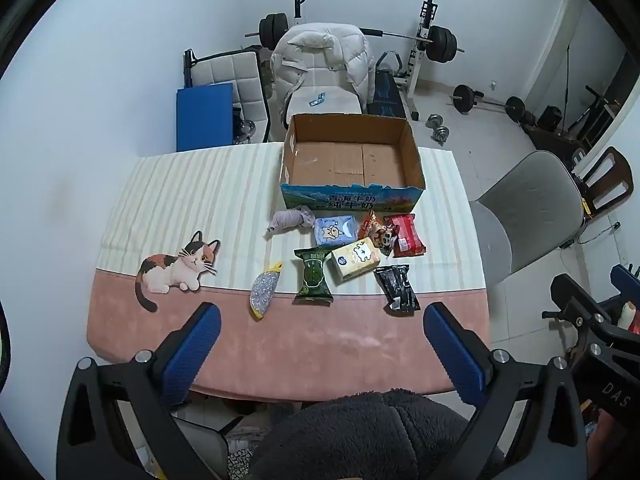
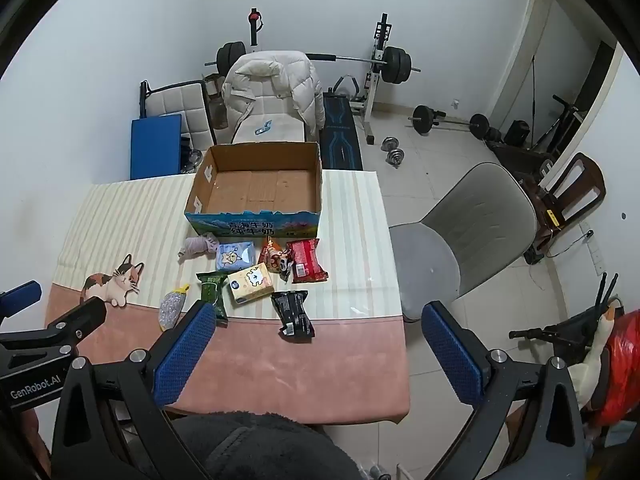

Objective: Organize soft objects

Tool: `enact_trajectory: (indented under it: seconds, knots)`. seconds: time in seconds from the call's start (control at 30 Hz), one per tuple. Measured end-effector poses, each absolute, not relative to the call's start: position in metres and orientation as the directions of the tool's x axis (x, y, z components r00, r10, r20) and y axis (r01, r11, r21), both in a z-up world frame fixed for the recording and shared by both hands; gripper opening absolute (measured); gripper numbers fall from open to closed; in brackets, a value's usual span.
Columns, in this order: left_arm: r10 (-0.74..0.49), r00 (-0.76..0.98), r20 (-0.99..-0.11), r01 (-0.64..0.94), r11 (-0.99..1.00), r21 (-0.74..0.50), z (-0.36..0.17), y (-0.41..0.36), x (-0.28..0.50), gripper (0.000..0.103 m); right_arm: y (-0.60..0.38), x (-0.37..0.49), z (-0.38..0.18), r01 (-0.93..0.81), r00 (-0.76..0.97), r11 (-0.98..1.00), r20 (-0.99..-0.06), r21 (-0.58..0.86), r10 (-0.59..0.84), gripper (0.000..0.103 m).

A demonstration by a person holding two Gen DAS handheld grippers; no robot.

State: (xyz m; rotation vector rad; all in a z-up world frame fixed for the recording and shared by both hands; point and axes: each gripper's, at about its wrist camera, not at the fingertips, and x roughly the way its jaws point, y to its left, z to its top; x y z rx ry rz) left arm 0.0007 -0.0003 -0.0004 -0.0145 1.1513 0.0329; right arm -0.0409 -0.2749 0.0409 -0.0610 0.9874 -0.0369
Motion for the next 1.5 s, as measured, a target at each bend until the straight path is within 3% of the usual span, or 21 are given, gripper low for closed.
enact_trajectory:
  seconds: [1.5]
  knots:
    - [0.011,0.458,-0.889,-0.040,0.999,-0.008,0.022,0.006,0.000,0.103,-0.277,-0.051,0.061,0.012,0.572,0.998,-0.818,-0.065,-0.060,0.103]
